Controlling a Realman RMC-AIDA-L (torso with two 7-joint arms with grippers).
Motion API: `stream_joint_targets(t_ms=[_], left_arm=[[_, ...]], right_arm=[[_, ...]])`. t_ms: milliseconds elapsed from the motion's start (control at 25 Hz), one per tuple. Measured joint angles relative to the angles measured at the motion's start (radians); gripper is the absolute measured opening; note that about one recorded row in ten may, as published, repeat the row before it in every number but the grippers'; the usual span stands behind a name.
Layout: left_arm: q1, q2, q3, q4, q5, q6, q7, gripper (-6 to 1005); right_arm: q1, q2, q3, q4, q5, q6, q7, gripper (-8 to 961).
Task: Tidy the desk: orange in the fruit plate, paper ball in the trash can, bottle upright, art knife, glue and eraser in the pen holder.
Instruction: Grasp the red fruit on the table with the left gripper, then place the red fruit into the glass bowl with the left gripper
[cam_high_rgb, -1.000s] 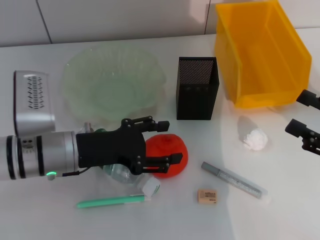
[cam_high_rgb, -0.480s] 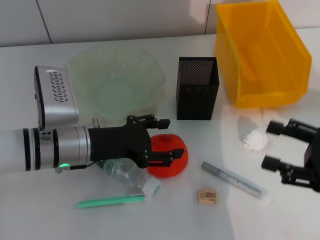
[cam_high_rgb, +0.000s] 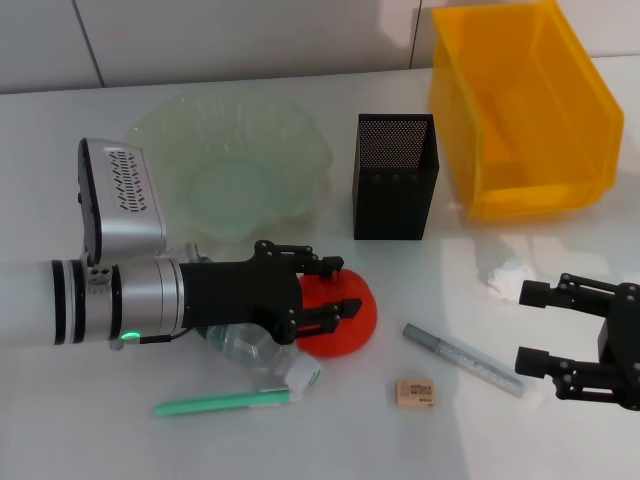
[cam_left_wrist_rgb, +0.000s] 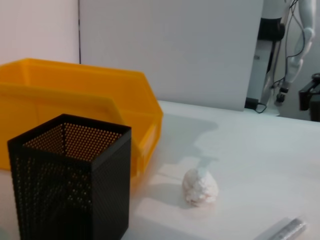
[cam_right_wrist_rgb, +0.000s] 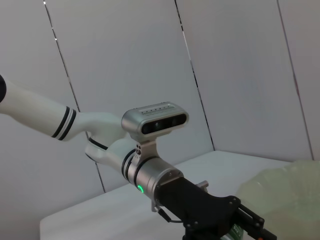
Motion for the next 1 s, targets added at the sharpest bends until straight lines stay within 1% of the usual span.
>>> stream_joint_targets(t_ms=[240,440,520,760,800,840,880,920,960,1000], left_arm=[[-0.001,0.0,0.0,0.0,-0.001,-0.043,0.0,568],[-0.001,0.0,0.009,0.004,0.002,-0.05,0.004,475],[-0.002,0.0,0.022,0.011,0.001,-0.059,-0.001,458],[-0.002,0.0,0.018,0.017,-0.003,-0.062,-0.007,409],[-0.002,0.0,0.018,0.017,-0.003,-0.062,-0.007,332],[0.002,0.0,0.02,0.024,-0.027,-0.028,-0.015,255],[0.002,0.0,0.02,0.024,-0.027,-0.028,-0.015,237],[0.016,0.0,0.022,0.056,-0.053,0.049,-0.015,219],[0.016,0.0,0.022,0.056,-0.053,0.049,-0.015,201],[0.029,0.0,0.021,0.084,-0.063,0.093,-0.018,183]], right_arm=[[0.005,0.001,-0.006,0.001,-0.001,0.0,0.002,778],[0.005,0.002,-0.004,0.002,-0.002,0.001,0.005,778],[0.005,0.001,-0.001,0.002,-0.002,0.001,0.006,778],[0.005,0.002,0.002,0.004,-0.002,0.002,0.007,778],[0.004,0.002,0.003,0.004,-0.002,0.002,0.007,778],[0.002,0.002,0.003,0.004,-0.002,0.002,0.008,778],[0.0,0.001,0.003,0.004,-0.002,0.002,0.008,778],[-0.001,0.002,0.004,0.003,-0.002,0.002,0.008,778],[-0.003,0.001,0.004,0.002,-0.002,0.002,0.008,778],[-0.004,0.001,0.005,0.002,-0.002,0.002,0.008,778]])
